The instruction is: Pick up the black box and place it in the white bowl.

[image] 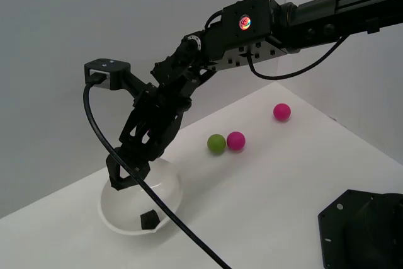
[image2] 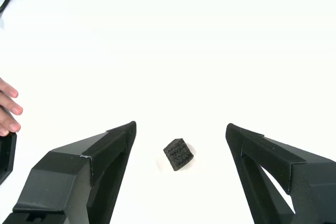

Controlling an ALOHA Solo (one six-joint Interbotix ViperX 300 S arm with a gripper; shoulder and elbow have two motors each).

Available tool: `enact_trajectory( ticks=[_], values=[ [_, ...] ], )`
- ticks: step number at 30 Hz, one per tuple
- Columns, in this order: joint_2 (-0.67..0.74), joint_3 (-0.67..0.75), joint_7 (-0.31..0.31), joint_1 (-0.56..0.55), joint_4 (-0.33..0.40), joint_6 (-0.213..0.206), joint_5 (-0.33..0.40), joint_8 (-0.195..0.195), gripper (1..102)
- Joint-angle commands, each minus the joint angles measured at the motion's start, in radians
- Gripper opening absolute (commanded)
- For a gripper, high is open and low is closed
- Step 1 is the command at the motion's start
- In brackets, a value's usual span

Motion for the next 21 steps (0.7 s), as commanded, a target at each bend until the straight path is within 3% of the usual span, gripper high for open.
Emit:
enact_trajectory(
  ticks=[1,14,21],
  values=[
    [0.015,0.020,0.003,-0.011,-0.020,-0.020,-0.023,0.008,100],
    [0.040,0.048,0.003,0.015,-0.012,-0.020,-0.014,0.009,100],
    [0.121,0.130,0.003,0.069,0.041,-0.018,0.040,0.017,100]
  ],
)
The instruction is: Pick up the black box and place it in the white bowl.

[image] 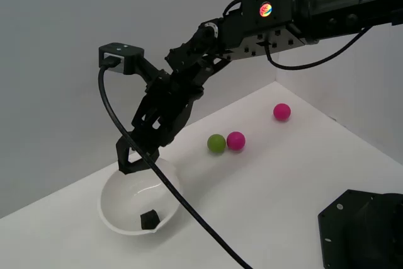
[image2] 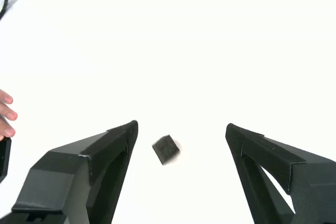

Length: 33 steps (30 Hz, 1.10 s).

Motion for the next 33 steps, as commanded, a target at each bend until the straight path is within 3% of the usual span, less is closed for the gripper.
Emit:
enact_trajectory(
  ticks=[1,16,25,33],
  values=[
    [0.064,0.074,0.005,0.017,0.015,-0.015,0.009,0.002,100],
    [0.324,0.331,0.005,0.204,0.152,0.000,0.143,0.009,100],
    [0.505,0.514,0.005,0.376,0.281,0.000,0.275,0.064,100],
    [0.653,0.660,0.005,0.508,0.376,0.000,0.373,0.169,100]
  ],
)
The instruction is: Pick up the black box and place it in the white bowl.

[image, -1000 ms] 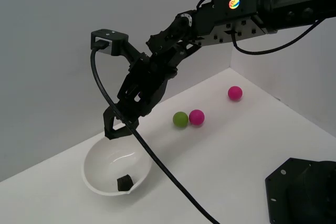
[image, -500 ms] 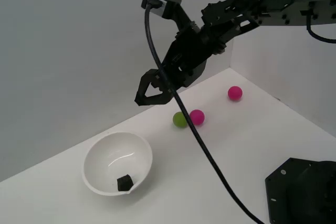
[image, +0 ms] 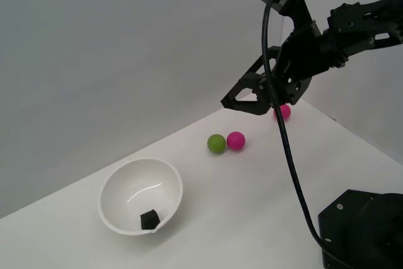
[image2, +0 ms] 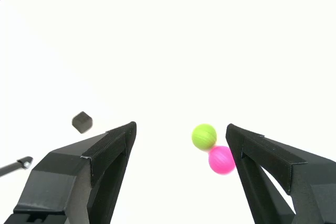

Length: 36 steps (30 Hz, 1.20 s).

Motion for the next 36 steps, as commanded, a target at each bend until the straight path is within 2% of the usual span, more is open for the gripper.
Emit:
enact_trajectory(
  ticks=[1,7,17,25,31,36],
  values=[
    [0.054,0.058,0.006,0.038,0.023,-0.006,0.021,0.032,100],
    [0.146,0.150,0.003,0.098,0.097,-0.006,0.094,0.080,100],
    [0.390,0.396,-0.067,0.163,0.218,-0.006,0.215,0.092,100],
    [0.486,0.491,-0.075,0.190,0.273,-0.011,0.270,0.074,100],
    [0.566,0.574,-0.109,0.204,0.295,-0.011,0.291,0.061,100],
    [0.690,0.699,-0.124,0.255,0.314,0.002,0.308,0.026,100]
  ],
)
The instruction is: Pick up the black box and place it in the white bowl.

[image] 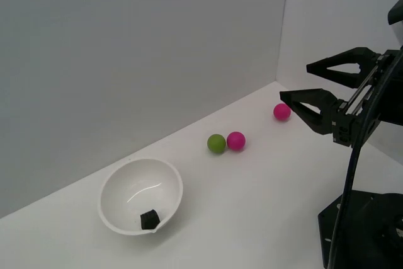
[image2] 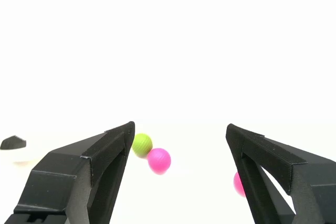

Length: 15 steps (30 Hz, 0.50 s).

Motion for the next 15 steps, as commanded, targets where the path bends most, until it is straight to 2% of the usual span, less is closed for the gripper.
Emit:
enact_trajectory(
  ticks=[1,4,7,15],
  values=[
    [0.058,0.063,-0.008,0.041,0.009,0.000,0.006,-0.017,100],
    [0.083,0.086,-0.017,0.063,0.011,0.041,0.008,-0.087,100],
    [0.084,0.087,-0.031,0.078,0.011,0.104,0.006,-0.164,100],
    [0.094,0.097,-0.041,0.087,0.011,0.155,0.006,-0.224,100]
  ],
)
